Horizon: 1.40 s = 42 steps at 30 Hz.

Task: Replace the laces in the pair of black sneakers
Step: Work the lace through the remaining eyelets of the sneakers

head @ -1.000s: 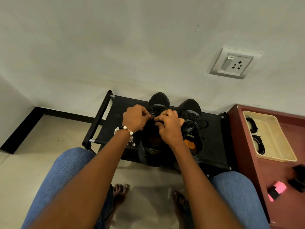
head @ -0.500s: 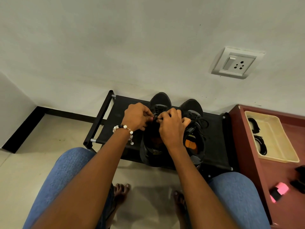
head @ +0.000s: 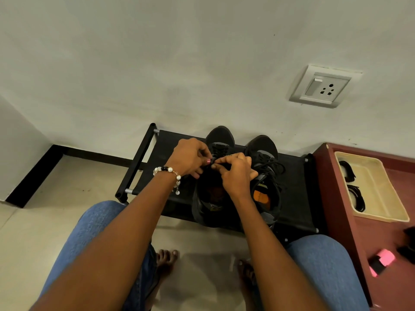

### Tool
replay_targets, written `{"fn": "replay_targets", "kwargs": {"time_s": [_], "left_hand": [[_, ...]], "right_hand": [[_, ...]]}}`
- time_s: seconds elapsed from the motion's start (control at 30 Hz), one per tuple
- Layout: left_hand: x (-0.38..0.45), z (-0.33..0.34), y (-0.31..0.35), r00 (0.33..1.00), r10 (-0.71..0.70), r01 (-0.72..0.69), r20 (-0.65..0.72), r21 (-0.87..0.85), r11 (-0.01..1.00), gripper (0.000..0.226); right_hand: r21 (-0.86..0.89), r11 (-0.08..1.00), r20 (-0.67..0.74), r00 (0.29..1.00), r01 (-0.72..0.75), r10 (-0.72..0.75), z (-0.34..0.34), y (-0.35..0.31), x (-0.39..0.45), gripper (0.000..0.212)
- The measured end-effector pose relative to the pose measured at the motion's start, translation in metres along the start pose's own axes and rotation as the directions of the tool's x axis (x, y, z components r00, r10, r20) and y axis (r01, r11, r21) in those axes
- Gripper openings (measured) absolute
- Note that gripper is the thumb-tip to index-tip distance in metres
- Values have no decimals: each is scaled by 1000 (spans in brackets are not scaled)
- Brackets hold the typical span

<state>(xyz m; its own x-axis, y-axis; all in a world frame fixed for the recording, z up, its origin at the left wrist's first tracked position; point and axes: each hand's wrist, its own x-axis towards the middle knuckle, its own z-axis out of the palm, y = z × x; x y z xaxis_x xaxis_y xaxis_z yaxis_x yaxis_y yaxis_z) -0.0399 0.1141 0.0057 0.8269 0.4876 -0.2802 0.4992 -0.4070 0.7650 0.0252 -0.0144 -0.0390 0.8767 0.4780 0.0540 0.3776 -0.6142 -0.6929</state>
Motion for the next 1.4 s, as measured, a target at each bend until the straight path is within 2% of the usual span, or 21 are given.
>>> {"fn": "replay_targets", "kwargs": {"time_s": [0.13,0.3,0.6,0.73,0.9,1.03,1.13,1.23,1.33,1.4], "left_hand": [[2,-1,2,999,35,-39,41,86,996,5],[7,-5,3,993,17,-37,116,178,983,11],[6,-7,2,980,-16,-2,199,87,996,14],[6,-7,2,985,-31,25,170,39,999,13],[3,-7,4,986,-53,52,157,10,999,11],[-2,-6,8,996,-51,62,76,-143,988,14],[-2,-7,8,997,-26,32,66,-88,996,16],[1,-5,7,999,-35,36,18,-65,997,17],[4,0,5,995,-28,25,-93,-29,999,17],[3,4,4,990,-38,27,-136,-83,996,15]], "right_hand": [[18,1000,-62,998,3,-2,-1,-2,-1,11],[-83,996,-90,995,27,-34,-2,-5,-1,13],[-162,964,-116,967,209,-229,1,2,0,14],[-189,961,-114,967,204,-227,0,-1,-2,17],[-265,956,-77,985,129,-154,-1,-1,-8,34],[-225,972,-125,987,71,-101,-2,1,-11,36],[-156,983,-105,988,100,-117,-2,2,-13,37],[-228,967,-116,983,112,-142,-2,1,-12,40],[-308,949,-163,978,72,-127,-4,-2,-13,40],[-355,933,-151,982,55,-115,-7,-5,-13,41]]}}
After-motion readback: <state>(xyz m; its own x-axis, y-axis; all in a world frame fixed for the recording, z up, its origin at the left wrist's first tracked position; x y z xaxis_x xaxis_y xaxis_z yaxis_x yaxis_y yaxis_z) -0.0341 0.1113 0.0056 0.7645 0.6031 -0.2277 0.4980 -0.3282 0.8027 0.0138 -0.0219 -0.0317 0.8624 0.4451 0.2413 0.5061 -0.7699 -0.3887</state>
